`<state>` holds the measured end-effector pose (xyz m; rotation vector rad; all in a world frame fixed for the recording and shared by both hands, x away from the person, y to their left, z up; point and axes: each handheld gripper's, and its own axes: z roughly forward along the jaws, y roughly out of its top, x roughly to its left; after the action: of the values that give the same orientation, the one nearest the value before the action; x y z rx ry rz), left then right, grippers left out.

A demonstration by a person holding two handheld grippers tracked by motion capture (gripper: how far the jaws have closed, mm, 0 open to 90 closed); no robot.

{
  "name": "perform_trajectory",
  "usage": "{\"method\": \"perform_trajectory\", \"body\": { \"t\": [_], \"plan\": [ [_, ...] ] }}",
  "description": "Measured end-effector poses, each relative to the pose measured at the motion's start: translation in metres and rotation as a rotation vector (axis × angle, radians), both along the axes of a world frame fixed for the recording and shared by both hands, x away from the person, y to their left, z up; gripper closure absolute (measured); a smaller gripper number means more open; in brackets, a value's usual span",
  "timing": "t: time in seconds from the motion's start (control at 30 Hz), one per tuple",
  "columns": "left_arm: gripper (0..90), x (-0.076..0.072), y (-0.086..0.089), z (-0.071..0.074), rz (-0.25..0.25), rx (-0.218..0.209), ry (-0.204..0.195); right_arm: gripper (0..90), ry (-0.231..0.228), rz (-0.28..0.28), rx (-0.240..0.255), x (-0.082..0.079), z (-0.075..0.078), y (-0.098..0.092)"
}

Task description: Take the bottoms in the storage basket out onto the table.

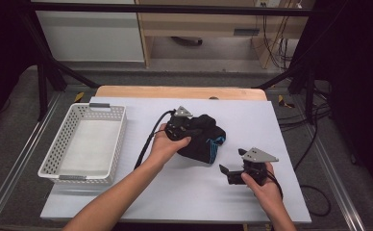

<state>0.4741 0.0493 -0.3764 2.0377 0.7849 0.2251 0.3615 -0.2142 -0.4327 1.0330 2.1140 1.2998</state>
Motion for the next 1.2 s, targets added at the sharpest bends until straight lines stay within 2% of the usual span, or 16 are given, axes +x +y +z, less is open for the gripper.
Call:
{"method": "perform_trajectory", "body": {
  "t": [0.5, 1.2],
  "plan": [
    [74.9, -0.005, 0.004, -0.014, -0.006, 0.01, 0.026, 5.4, 0.001, 0.002, -0.004, 0.0, 0.0, 0.0],
    [74.4, -0.014, 0.013, -0.03, -0.028, 0.054, 0.058, 5.4, 0.001, 0.007, -0.01, 0.0, -0.001, 0.002]
  ]
}}
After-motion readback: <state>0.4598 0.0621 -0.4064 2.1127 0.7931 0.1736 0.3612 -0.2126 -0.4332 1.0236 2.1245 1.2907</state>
